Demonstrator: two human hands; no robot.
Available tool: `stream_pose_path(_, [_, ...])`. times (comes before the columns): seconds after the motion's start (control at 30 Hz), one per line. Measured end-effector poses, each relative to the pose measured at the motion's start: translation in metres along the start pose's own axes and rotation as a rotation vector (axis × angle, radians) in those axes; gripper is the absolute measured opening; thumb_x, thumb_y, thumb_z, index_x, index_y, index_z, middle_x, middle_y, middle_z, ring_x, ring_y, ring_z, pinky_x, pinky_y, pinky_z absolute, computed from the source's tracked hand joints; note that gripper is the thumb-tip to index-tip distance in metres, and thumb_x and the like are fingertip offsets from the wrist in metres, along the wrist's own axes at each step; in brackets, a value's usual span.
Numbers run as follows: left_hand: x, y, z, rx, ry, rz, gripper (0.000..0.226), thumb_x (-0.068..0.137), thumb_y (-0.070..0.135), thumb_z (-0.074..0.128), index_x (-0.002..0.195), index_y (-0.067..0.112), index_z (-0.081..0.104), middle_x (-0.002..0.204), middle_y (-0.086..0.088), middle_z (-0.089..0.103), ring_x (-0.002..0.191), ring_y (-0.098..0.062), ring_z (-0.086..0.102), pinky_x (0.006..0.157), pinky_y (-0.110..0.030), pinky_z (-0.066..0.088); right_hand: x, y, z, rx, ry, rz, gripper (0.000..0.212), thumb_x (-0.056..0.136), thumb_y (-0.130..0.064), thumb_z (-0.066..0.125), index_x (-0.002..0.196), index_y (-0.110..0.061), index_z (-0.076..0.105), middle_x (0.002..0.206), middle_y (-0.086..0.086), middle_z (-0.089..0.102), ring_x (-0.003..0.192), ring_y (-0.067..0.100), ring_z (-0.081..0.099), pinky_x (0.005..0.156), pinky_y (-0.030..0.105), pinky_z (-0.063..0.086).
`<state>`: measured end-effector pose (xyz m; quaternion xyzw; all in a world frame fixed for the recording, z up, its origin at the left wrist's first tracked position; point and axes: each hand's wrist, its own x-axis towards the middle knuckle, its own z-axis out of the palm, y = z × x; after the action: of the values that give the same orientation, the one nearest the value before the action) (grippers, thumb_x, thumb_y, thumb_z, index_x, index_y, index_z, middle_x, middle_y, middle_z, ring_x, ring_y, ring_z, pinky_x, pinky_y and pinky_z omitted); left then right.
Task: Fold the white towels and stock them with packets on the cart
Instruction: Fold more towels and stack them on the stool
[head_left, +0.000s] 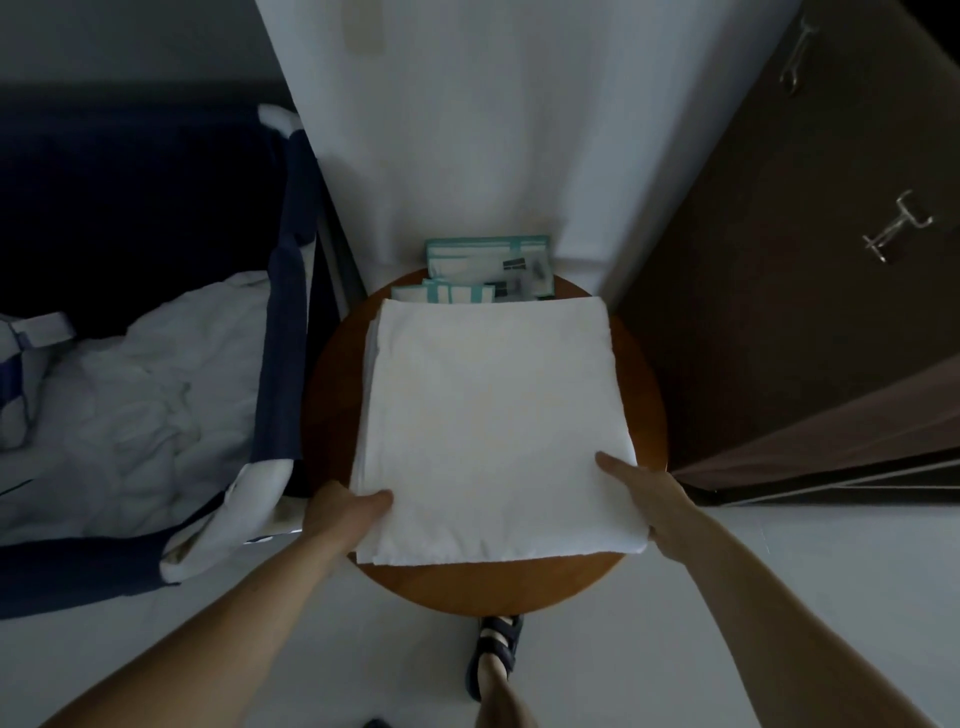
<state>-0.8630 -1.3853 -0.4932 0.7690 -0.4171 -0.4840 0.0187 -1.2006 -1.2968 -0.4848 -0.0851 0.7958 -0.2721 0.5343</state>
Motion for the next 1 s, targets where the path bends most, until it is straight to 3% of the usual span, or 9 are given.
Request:
stream_pose_path(0.07, [0.004,0.001,0.001,-0.056,-0.023,-0.022,0.073,0.084,0.042,0.075,0.136,0.0,0.047,0.128,-0.016,0.059,0.109,-0.033,0.059,0.09,-0.039,0.053,0.001,-0.004,0.003,0.04,-0.004,-0.018,0.061,0.075,-0.054,0.077,0.116,-0.013,0.059,0.112,0.007,0.064,0.106,0.035,0.058,0.1,0.054,0.045])
stream_pose_path(0.23, [0.006,0.005,0.002,-0.187,-0.106,-0.048,0.07,0.082,0.047,0.076,0.134,0.007,0.053,0.118,-0.011,0.063,0.102,-0.03,0.062,0.092,-0.044,0.054,0.006,-0.003,0.01,-0.01,0.021,-0.038,0.049,0.091,-0.046,0.063,0.123,-0.01,0.054,0.11,0.007,0.061,0.103,0.031,0.057,0.093,0.047,0.044])
stream_pose_path(0.4, [-0.002,0.0,0.001,-0.169,-0.09,-0.122,0.068,0.086,0.049,0.071,0.135,0.007,0.049,0.122,-0.014,0.06,0.1,-0.032,0.059,0.063,-0.029,0.049,0.006,-0.003,0.011,-0.032,0.038,-0.047,0.046,0.092,-0.046,0.061,0.124,-0.014,0.051,0.113,0.006,0.059,0.106,0.032,0.056,0.096,0.049,0.046])
stream_pose_path(0.5, [-0.003,-0.003,0.001,-0.156,-0.073,-0.129,0.066,0.086,0.046,0.072,0.133,0.007,0.048,0.123,-0.014,0.059,0.103,-0.034,0.058,0.073,-0.036,0.052,0.006,-0.001,0.014,-0.08,0.055,-0.056,0.055,0.088,-0.048,0.064,0.128,-0.013,0.051,0.112,0.005,0.059,0.103,0.03,0.058,0.087,0.045,0.049])
stream_pose_path(0.67, [-0.002,0.002,-0.002,-0.123,-0.039,-0.078,0.074,0.082,0.036,0.079,0.138,0.002,0.043,0.132,-0.016,0.056,0.112,-0.035,0.058,0.092,-0.046,0.054,0.007,0.002,0.013,-0.091,0.068,-0.045,0.053,0.09,-0.042,0.065,0.128,-0.01,0.049,0.113,0.008,0.057,0.105,0.032,0.055,0.089,0.046,0.048])
stream_pose_path(0.83, [0.001,0.003,-0.007,-0.237,-0.165,-0.163,0.065,0.078,0.03,0.082,0.131,0.002,0.053,0.116,-0.016,0.064,0.1,-0.035,0.064,0.088,-0.049,0.057,0.005,0.003,0.015,-0.138,0.11,-0.059,0.053,0.09,-0.041,0.064,0.129,-0.007,0.05,0.109,0.008,0.057,0.103,0.032,0.055,0.094,0.048,0.048])
stream_pose_path(1.0, [-0.001,0.013,-0.006,-0.257,-0.173,-0.141,0.062,0.081,0.036,0.079,0.13,0.007,0.053,0.115,-0.013,0.064,0.101,-0.034,0.062,0.092,-0.049,0.054,0.005,0.005,0.018,-0.235,0.137,-0.121,0.053,0.095,-0.039,0.057,0.137,-0.011,0.043,0.094,0.0,0.051,0.096,0.027,0.052,0.081,0.039,0.043])
